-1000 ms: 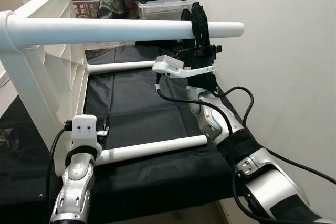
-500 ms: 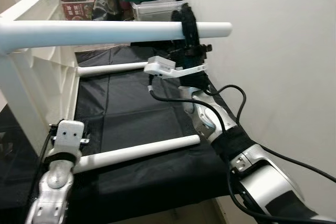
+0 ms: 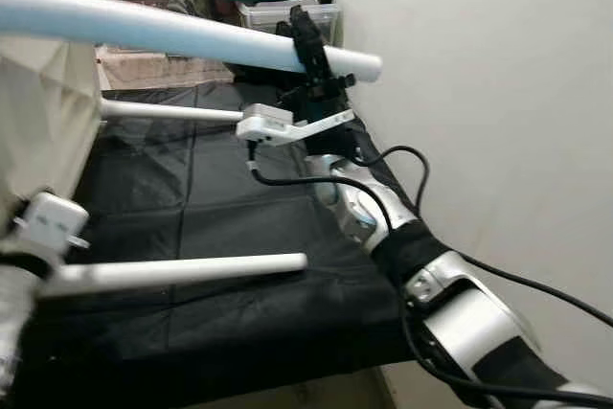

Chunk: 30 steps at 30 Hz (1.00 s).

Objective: Building children table

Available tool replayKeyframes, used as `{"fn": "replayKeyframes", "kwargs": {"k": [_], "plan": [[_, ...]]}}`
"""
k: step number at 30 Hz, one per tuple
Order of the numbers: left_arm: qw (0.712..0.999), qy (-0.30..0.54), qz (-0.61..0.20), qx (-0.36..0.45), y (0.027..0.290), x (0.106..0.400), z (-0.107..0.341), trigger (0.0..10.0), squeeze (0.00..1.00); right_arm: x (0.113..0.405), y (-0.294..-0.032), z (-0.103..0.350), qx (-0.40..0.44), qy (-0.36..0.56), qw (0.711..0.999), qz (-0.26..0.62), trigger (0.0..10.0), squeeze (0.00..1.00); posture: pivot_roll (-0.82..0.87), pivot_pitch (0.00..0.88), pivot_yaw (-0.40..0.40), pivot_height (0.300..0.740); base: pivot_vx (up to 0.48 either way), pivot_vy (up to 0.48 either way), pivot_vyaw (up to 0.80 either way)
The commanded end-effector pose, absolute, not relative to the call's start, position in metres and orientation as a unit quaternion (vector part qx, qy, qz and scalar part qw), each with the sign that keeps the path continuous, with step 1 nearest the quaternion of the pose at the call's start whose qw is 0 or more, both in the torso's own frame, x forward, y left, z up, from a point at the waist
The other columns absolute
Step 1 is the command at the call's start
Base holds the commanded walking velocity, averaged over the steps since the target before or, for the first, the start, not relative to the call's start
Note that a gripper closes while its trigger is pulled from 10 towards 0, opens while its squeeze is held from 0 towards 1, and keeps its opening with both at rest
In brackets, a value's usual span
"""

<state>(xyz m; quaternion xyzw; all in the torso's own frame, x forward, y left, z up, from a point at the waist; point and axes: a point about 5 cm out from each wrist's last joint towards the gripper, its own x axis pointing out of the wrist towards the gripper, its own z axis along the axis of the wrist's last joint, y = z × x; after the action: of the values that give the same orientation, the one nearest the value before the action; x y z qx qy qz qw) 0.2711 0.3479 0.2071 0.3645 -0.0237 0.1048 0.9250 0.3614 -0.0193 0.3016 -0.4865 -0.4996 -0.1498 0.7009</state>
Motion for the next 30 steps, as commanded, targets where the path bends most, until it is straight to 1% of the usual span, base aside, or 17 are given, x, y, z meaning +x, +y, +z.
{"fn": "replayKeyframes", "kwargs": {"k": [1,2,3,4,5,6,7,9,10,13,14,16,20,21,22,25,30], "plan": [[0.914,-0.009,0.174,0.367,0.387,0.260,0.232,10.0,0.00,0.381,-0.067,0.293,-0.458,-0.403,0.762,-0.216,0.0,0.00,0.07,0.000,0.021,0.740,0.000,0.000,0.00],[0.914,-0.009,0.174,0.367,0.387,0.260,0.232,10.0,0.00,0.381,-0.067,0.293,-0.458,-0.403,0.762,-0.216,0.0,0.00,0.07,0.000,0.021,0.740,0.000,0.000,0.00],[0.907,-0.024,0.160,0.389,0.387,0.269,0.253,10.0,0.00,0.385,-0.074,0.289,-0.441,-0.369,0.789,-0.218,0.0,0.00,0.08,0.001,0.025,0.740,0.000,0.000,0.00],[0.900,-0.039,0.148,0.408,0.385,0.277,0.272,10.0,0.00,0.392,-0.085,0.282,-0.408,-0.315,0.828,-0.221,0.0,0.00,0.09,0.003,0.029,0.740,0.000,0.000,0.00],[0.900,-0.039,0.148,0.408,0.385,0.277,0.272,10.0,0.00,0.392,-0.085,0.282,-0.408,-0.315,0.828,-0.221,0.0,0.00,0.09,0.003,0.029,0.740,0.000,0.000,0.00],[0.895,-0.052,0.137,0.421,0.383,0.284,0.287,10.0,0.00,0.398,-0.095,0.273,-0.370,-0.257,0.865,-0.222,0.0,0.00,0.09,0.003,0.033,0.740,0.000,0.000,0.00],[0.895,-0.052,0.137,0.421,0.383,0.284,0.287,10.0,0.00,0.398,-0.095,0.273,-0.370,-0.257,0.865,-0.222,0.0,0.00,0.09,0.003,0.033,0.740,0.000,0.000,0.00],[0.887,-0.065,0.123,0.441,0.381,0.294,0.308,10.0,0.00,0.405,-0.107,0.256,-0.301,-0.165,0.914,-0.215,0.0,0.00,0.09,0.005,0.039,0.740,0.000,0.000,0.00],[0.887,-0.065,0.123,0.441,0.381,0.294,0.308,10.0,0.00,0.405,-0.107,0.256,-0.301,-0.165,0.914,-0.215,0.0,0.00,0.09,0.005,0.039,0.740,0.000,0.000,0.00],[0.879,-0.078,0.114,0.457,0.377,0.302,0.328,10.0,0.00,0.407,-0.115,0.238,-0.238,-0.088,0.944,-0.211,0.0,0.00,0.09,0.008,0.046,0.740,0.000,0.000,0.00],[0.879,-0.078,0.114,0.457,0.377,0.302,0.328,10.0,0.00,0.407,-0.115,0.238,-0.238,-0.088,0.944,-0.211,0.0,0.00,0.09,0.008,0.046,0.740,0.000,0.000,0.00],[0.868,-0.093,0.103,0.477,0.369,0.311,0.352,10.0,0.00,0.407,-0.122,0.217,-0.180,-0.015,0.960,-0.213,0.0,0.00,0.09,0.008,0.046,0.740,0.000,0.000,0.00],[0.859,-0.105,0.098,0.491,0.363,0.316,0.370,10.0,0.00,0.404,-0.124,0.200,-0.133,0.040,0.966,-0.219,0.0,0.00,0.11,0.010,0.049,0.740,0.000,0.000,0.00],[0.856,-0.112,0.098,0.495,0.360,0.319,0.378,10.0,0.00,0.402,-0.123,0.189,-0.100,0.077,0.967,-0.219,0.0,0.00,0.11,0.009,0.054,0.740,0.000,0.000,0.00],[0.856,-0.112,0.098,0.495,0.360,0.319,0.378,10.0,0.00,0.402,-0.123,0.189,-0.100,0.077,0.967,-0.219,0.0,0.00,0.11,0.009,0.054,0.740,0.000,0.000,0.00],[0.858,-0.133,0.089,0.488,0.348,0.329,0.392,10.0,0.00,0.391,-0.112,0.157,-0.023,0.172,0.961,-0.214,0.0,0.00,0.11,0.003,0.061,0.740,0.000,0.000,0.00],[0.864,-0.142,0.045,0.482,0.330,0.343,0.383,10.0,0.00,0.385,-0.102,0.140,0.011,0.224,0.953,-0.203,0.0,0.00,0.11,0.001,0.064,0.740,0.000,0.000,0.00]]}}
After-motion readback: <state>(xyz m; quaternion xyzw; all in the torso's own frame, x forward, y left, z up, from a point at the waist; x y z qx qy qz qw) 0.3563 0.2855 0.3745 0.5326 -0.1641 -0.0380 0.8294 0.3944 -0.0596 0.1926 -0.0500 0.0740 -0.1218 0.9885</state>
